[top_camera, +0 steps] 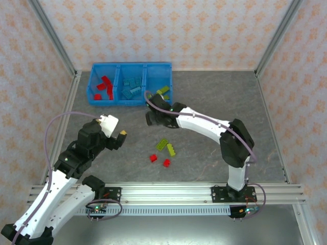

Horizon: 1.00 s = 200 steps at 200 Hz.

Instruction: Sort the legos into containers by color

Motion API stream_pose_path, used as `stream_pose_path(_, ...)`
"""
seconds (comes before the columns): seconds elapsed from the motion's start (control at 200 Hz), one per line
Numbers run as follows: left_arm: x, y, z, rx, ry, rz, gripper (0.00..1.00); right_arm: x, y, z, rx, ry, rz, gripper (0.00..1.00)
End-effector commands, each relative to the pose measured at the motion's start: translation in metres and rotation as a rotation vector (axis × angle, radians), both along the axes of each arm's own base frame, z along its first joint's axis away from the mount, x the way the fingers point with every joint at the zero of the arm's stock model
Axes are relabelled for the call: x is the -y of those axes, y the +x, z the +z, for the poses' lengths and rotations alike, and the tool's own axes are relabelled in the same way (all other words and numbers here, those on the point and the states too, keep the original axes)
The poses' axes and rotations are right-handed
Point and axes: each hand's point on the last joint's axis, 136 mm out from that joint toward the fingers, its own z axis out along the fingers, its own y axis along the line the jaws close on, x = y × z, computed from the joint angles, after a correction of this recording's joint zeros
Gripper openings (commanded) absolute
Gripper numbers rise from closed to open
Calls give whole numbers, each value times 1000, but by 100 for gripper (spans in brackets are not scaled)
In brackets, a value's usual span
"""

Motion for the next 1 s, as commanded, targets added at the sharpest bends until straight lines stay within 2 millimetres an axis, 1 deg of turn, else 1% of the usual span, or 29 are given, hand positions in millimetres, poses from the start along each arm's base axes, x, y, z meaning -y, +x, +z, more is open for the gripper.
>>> stream_pose_path(0.0,-31,7,26,93,1,195,93,-18,49,62,275,50,-34,56)
stream_pose_path(0.02,-33,6,25,94,6,207,93,-21,57,66,302,46,-34,55)
stream_pose_path(0.085,-37,6,24,92,20,227,93,-34,82,67,369,18,-24,56)
stream_pose_path(0.165,-39,5,25,91,23,231,93,-50,110,59,409,-10,6,56)
stream_pose_path(0.17,-39,5,25,91,24,232,94,-52,113,55,410,-19,12,56)
stream_pose_path(0.185,-39,5,25,92,23,231,93,-54,116,53,412,-23,18,56)
stream_pose_path(0.2,-39,5,25,92,22,231,93,-59,123,55,428,-22,28,56)
stream_pose_path(0.23,-38,5,25,93,21,230,94,-66,131,50,438,-34,47,56)
stream_pose_path(0.235,-38,5,25,92,21,229,93,-67,133,54,445,-29,47,56)
stream_pose_path(0.255,-38,5,25,92,21,229,94,-72,138,49,451,-42,60,56)
stream_pose_path(0.265,-38,5,25,94,19,228,94,-75,141,51,460,-41,67,56)
stream_pose_path(0.285,-38,5,24,93,19,228,94,-80,145,46,465,-54,82,56)
stream_pose_path(0.295,-38,5,24,94,18,228,94,-82,147,50,478,-53,87,56)
stream_pose_path(0.32,-37,6,24,93,17,226,94,-88,152,44,486,-69,105,57)
stream_pose_path(0.34,-37,6,23,92,17,226,94,-92,155,47,503,-72,115,57)
stream_pose_path(0.35,-37,6,23,92,17,225,94,-94,157,43,503,-82,120,57)
stream_pose_path(0.375,-37,6,23,91,17,224,94,-97,163,41,517,-95,126,57)
stream_pose_path(0.38,-36,6,23,90,18,222,94,-98,164,45,524,-91,125,57)
stream_pose_path(0.42,-36,7,22,86,19,222,94,-102,171,35,535,-120,136,57)
stream_pose_path(0.435,-36,7,22,86,19,222,94,-103,173,39,547,-121,137,58)
stream_pose_path(0.475,-36,7,22,82,24,222,94,-105,178,31,550,-144,148,59)
stream_pose_path(0.505,-36,7,21,78,27,222,94,-107,180,30,558,-153,154,60)
stream_pose_path(0.54,-37,7,21,77,28,224,94,-108,181,28,562,-165,164,63)
stream_pose_path(0.626,-37,8,21,79,30,225,94,-110,179,29,563,-178,196,77)
stream_pose_path(0.676,-37,8,21,80,29,225,94,-109,176,37,567,-177,204,81)
stream_pose_path(0.766,-37,9,20,76,35,228,94,-109,169,58,580,-164,216,84)
stream_pose_path(0.856,-36,9,18,65,43,225,94,-103,158,89,589,-143,215,84)
stream_pose_path(0.941,-36,9,16,55,54,220,95,-85,144,119,562,-115,179,83)
stream_pose_path(0.996,-35,8,14,48,60,205,95,-66,134,133,526,-99,129,83)
